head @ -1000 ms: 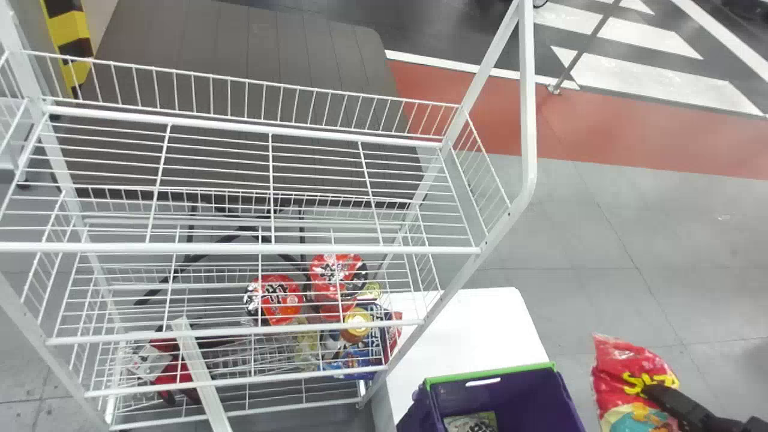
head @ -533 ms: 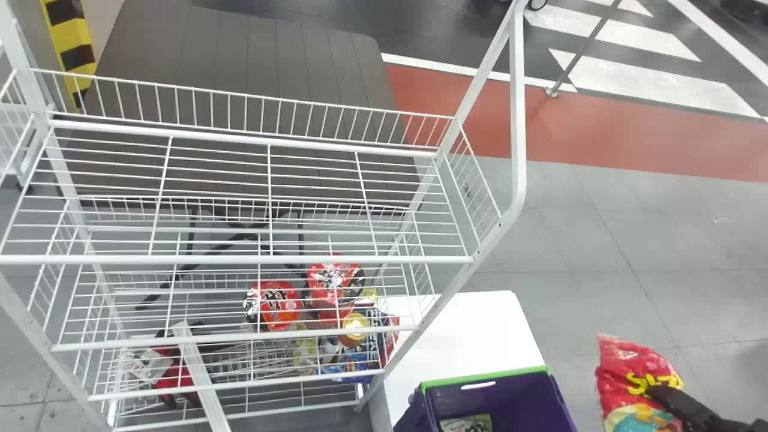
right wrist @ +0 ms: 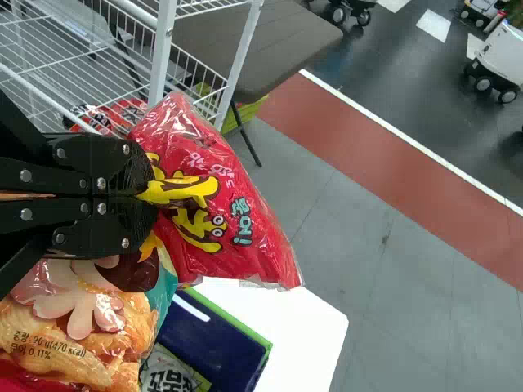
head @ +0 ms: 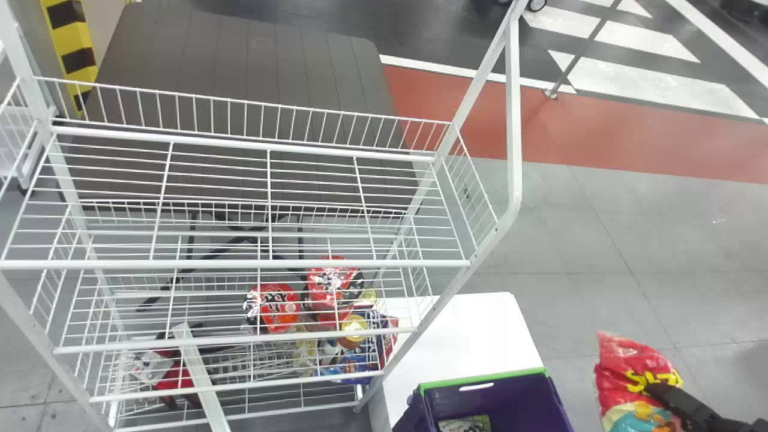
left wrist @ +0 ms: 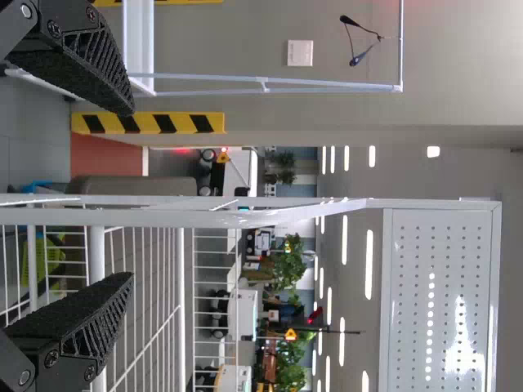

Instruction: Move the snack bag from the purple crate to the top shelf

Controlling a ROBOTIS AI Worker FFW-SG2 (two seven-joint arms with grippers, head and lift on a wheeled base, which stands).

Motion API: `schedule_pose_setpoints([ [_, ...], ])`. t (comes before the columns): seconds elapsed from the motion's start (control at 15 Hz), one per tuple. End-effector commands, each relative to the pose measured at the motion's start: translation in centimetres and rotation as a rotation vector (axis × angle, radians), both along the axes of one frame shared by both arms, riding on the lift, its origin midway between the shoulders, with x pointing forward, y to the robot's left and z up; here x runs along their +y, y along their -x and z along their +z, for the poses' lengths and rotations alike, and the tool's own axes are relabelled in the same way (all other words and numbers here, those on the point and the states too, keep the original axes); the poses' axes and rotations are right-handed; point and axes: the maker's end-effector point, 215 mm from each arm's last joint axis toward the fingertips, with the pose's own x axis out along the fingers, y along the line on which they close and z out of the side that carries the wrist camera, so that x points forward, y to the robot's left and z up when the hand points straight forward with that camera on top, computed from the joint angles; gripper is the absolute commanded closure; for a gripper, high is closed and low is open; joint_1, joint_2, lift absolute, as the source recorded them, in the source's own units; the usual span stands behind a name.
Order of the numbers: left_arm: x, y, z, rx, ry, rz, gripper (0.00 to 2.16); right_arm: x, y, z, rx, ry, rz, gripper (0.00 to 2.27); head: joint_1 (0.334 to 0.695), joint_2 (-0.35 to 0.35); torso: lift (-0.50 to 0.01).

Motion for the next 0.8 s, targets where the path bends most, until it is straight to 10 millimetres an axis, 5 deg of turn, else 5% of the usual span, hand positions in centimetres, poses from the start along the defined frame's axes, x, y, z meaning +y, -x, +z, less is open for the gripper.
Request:
schedule_pose_setpoints([
  [0.0,-0.2,0.0,-0.1,0.003,0.004,0.000,0.11,2.2,-1.2,1.4,-0.084,-0.034,0.041,1.98,0.695,-0.350,0.000],
  [0.4,-0.5,0.4,0.2,-0.007,0.003,-0.001,0.11,12.1,-6.1,10.6,-0.407,-0.067,0.278,1.94,0.695,-0.349,0.000],
  [0.73,-0.7,0.9,0.6,-0.025,0.005,0.003,0.11,22.4,-10.2,13.6,-0.515,-0.155,0.539,1.93,0.695,-0.171,0.000],
])
